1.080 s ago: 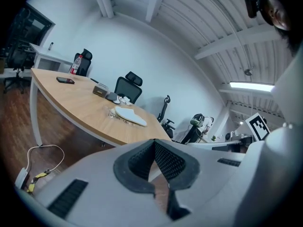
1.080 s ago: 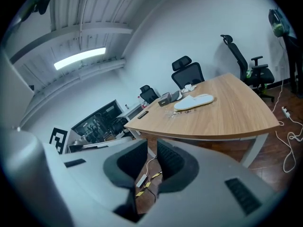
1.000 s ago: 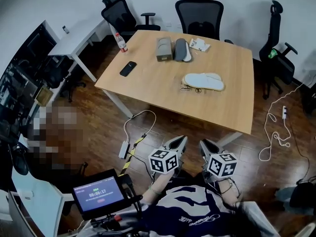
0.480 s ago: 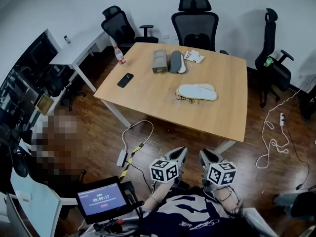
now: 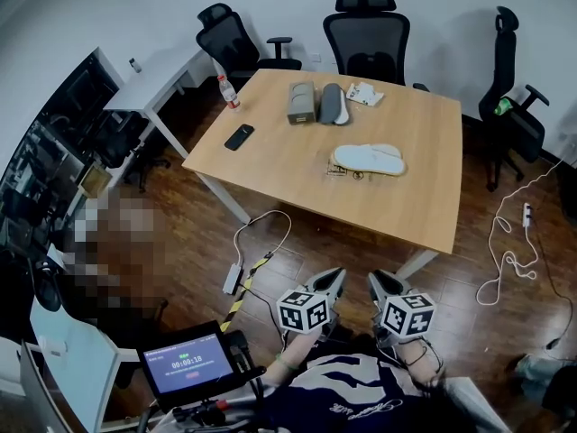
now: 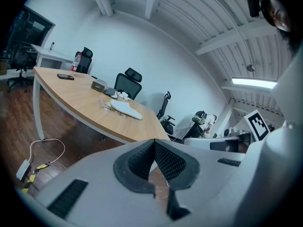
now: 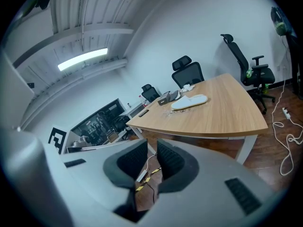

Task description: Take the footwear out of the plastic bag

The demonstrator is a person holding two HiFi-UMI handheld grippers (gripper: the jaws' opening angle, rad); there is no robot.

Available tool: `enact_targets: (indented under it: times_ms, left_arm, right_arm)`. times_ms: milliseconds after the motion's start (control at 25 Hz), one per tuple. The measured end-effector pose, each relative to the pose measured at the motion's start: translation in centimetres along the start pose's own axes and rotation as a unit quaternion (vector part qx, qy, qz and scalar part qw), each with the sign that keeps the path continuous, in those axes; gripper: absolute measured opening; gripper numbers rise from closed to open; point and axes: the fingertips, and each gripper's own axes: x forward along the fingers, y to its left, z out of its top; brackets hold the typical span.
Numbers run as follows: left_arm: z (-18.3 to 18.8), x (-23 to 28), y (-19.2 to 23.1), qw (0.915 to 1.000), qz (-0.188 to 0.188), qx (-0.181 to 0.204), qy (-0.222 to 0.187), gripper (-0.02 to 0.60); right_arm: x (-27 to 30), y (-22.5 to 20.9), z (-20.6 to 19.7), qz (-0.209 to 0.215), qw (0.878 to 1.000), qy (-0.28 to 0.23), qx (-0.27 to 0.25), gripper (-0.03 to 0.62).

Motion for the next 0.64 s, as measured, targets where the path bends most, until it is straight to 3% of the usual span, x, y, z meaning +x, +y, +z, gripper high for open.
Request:
enact_targets:
  times_ms: [640]
  left_arm:
    - [1.1,0.0,1.7,0.9999,0.005,0.008,-0.003,0.003]
  right_arm:
    - [1.5,0.1,0.4,0.004,1.000,-0.011,0.007,0.051]
